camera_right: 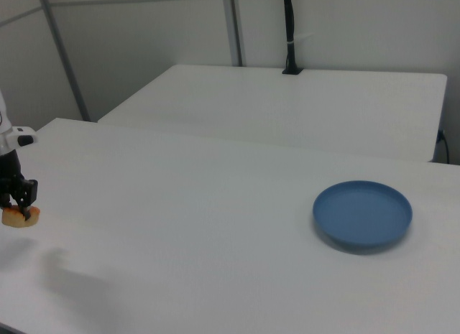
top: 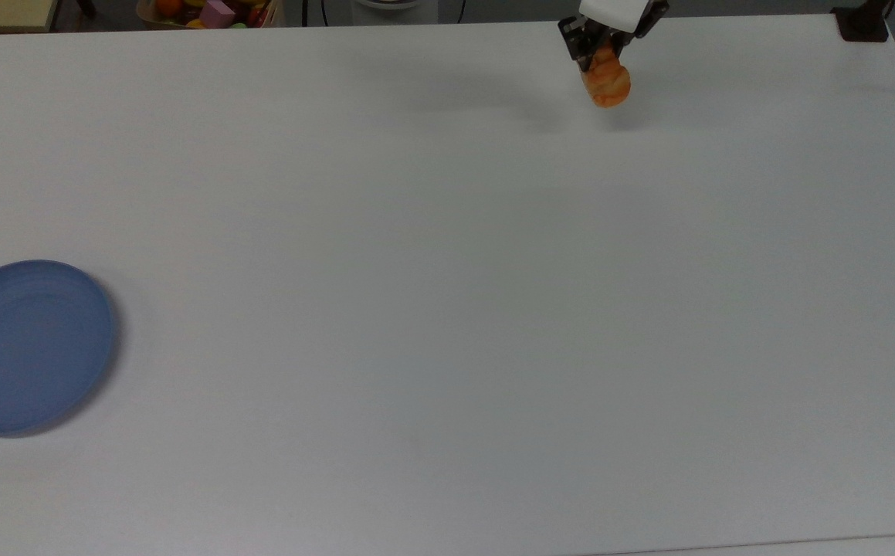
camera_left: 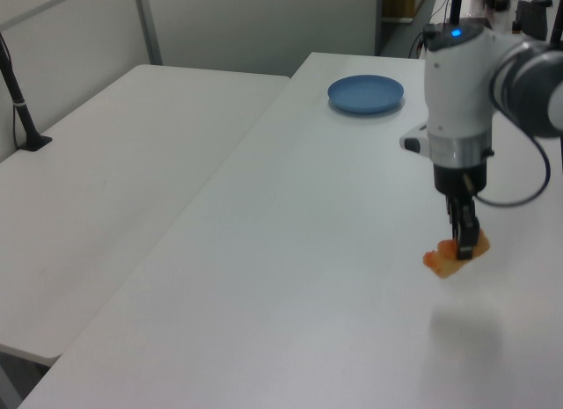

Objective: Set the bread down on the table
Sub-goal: 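Lift the bread roll off the plate and carry it across the table, then lower the bread roll onto the bare table and open the gripper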

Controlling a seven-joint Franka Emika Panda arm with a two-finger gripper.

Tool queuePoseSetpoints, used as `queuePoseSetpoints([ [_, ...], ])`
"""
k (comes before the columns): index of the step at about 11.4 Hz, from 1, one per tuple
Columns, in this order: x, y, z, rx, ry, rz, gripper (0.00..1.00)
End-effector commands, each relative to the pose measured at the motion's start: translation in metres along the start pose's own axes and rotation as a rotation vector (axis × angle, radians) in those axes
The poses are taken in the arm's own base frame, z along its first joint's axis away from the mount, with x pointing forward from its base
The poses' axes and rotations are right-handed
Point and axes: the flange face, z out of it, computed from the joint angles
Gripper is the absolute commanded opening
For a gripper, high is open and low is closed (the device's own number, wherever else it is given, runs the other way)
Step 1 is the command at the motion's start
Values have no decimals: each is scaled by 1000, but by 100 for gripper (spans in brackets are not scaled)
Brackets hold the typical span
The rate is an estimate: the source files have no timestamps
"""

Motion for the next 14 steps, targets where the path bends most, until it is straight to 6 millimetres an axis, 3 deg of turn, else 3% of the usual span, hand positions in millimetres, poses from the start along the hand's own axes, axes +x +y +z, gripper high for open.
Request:
queuePoseSetpoints([
  [1,13,-18,23,-40,116,87,42],
  [2,17,-32,38,-50,146,89,42],
  [6,25,-48,75,-92,233,121,41],
  [9,21,-58,79,-106,236,124,44],
  [12,19,-59,83,-104,225,197,79],
  [14,17,-62,84,-104,211,205,88],
])
